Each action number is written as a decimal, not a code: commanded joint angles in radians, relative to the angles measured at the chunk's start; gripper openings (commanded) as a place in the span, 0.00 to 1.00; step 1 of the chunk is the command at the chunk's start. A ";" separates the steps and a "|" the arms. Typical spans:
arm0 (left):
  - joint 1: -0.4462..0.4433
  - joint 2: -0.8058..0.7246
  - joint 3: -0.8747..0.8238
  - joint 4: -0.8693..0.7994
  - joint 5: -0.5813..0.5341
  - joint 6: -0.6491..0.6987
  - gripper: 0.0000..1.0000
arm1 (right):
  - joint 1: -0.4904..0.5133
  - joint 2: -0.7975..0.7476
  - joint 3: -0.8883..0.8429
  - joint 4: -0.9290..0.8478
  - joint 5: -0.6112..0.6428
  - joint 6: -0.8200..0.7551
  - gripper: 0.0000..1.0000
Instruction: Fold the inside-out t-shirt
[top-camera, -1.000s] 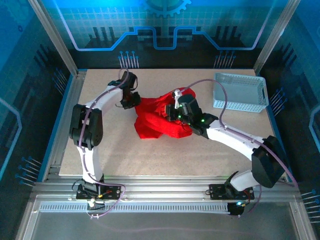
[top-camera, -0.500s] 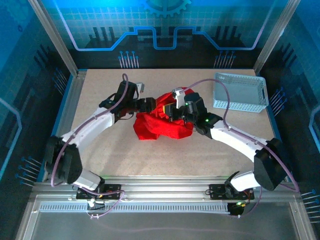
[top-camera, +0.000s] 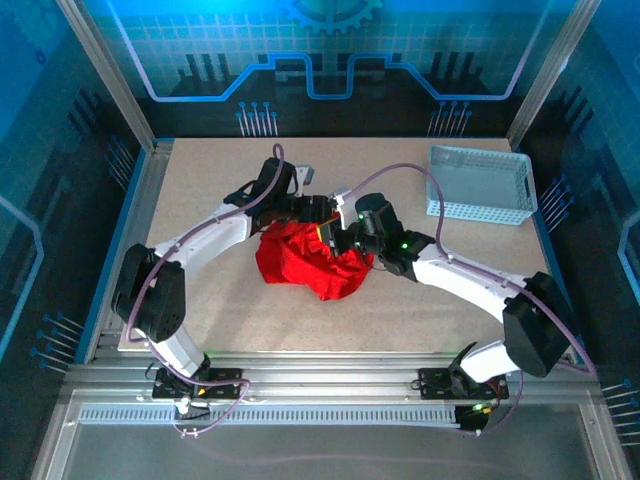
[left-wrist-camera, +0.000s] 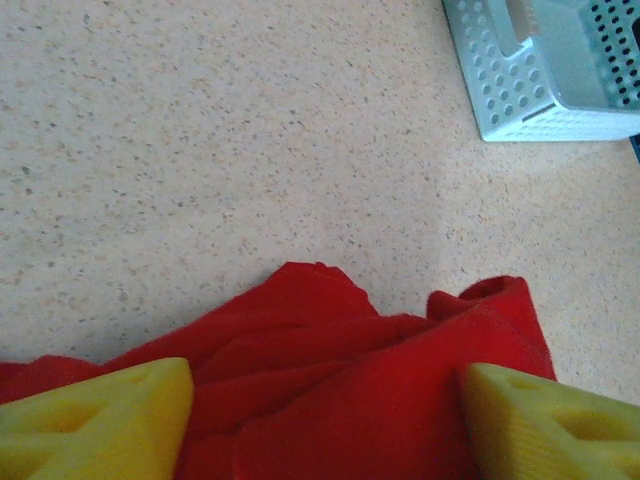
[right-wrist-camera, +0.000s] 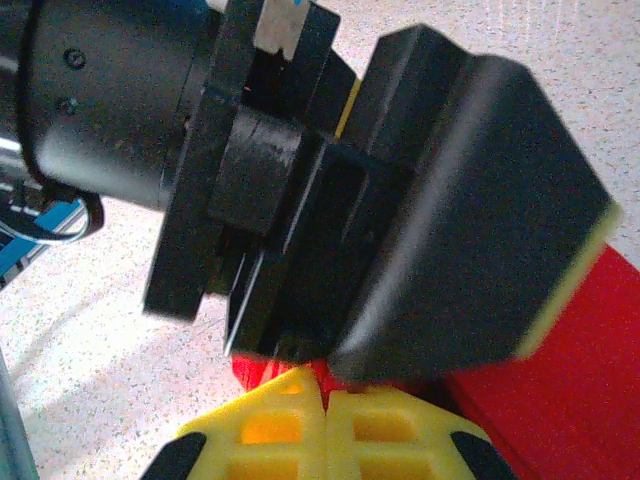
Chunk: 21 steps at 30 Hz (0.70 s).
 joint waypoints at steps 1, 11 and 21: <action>0.010 0.003 0.028 -0.051 -0.035 0.018 0.63 | -0.004 -0.100 0.043 -0.015 -0.009 -0.043 0.00; 0.143 0.170 0.041 -0.187 -0.134 -0.167 0.04 | -0.129 -0.314 0.004 -0.079 -0.032 -0.021 0.00; 0.144 -0.115 -0.141 -0.121 -0.226 -0.203 0.35 | -0.195 -0.303 -0.054 -0.026 -0.105 0.056 0.00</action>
